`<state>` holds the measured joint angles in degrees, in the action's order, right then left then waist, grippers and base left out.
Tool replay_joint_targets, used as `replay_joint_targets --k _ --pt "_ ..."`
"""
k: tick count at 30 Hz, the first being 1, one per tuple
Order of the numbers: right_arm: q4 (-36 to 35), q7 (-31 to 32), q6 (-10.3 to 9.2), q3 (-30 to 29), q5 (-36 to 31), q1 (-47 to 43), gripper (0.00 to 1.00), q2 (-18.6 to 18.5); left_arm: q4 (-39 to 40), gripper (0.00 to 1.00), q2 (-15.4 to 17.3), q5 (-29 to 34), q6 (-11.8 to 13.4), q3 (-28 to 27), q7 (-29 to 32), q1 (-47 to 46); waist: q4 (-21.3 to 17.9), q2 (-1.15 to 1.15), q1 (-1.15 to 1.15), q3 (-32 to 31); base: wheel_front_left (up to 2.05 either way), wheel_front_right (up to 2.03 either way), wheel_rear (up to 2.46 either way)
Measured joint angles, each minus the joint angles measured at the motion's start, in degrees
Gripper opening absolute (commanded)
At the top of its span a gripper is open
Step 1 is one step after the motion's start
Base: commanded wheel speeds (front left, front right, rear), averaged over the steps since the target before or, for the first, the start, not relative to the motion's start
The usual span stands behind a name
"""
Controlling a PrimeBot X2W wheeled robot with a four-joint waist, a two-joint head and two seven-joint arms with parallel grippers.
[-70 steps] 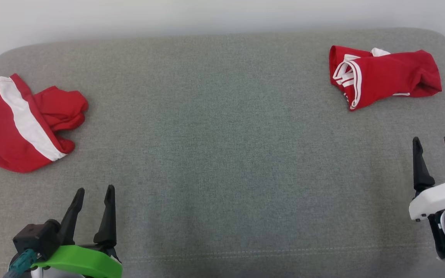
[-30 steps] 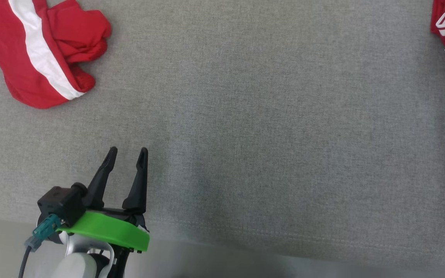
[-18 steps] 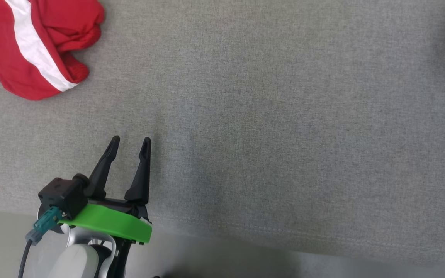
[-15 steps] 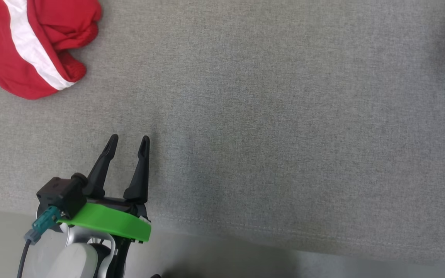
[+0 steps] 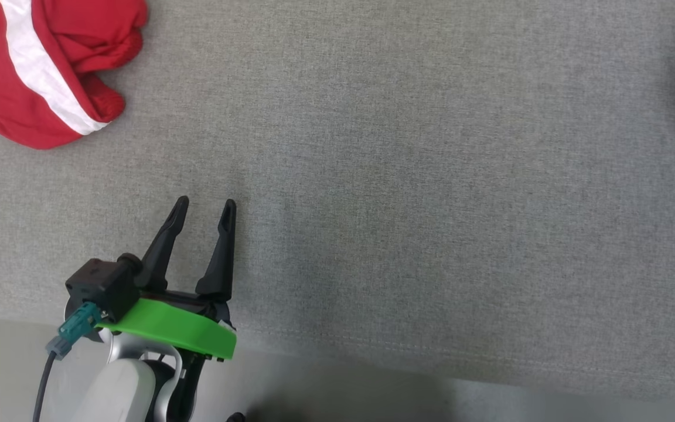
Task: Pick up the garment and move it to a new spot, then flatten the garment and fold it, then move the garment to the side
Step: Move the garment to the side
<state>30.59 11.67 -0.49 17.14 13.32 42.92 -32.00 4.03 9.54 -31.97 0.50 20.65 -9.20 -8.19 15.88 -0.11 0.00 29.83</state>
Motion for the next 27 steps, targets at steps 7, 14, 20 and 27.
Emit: replay_joint_targets --k 7,14,20,27 --pt "0.5 0.2 0.48 0.3 -0.4 0.7 0.46 -0.2 -1.4 1.0 -1.2 0.0 -0.1 0.1 -1.0 -0.4 0.8 0.0 0.0 0.4 0.0 0.0 0.0" --pt "1.3 0.0 0.47 0.1 -0.3 1.3 0.0 0.0 -2.4 1.0 -1.4 0.0 -0.4 -0.1 -1.2 -0.6 1.0 0.0 0.0 0.3 0.0 0.0 0.0" --pt "1.5 -0.9 0.44 0.0 -0.3 1.5 0.0 0.9 -3.3 1.0 -1.3 0.0 -0.4 -0.5 -1.5 -1.0 0.3 0.0 0.0 0.0 0.0 0.0 0.0" --pt "1.8 -1.9 0.36 -0.3 0.3 2.4 0.0 1.6 -3.6 1.0 -1.0 0.0 -0.4 -0.9 -1.5 -1.0 -1.2 0.0 0.0 -0.5 0.0 0.0 0.0"
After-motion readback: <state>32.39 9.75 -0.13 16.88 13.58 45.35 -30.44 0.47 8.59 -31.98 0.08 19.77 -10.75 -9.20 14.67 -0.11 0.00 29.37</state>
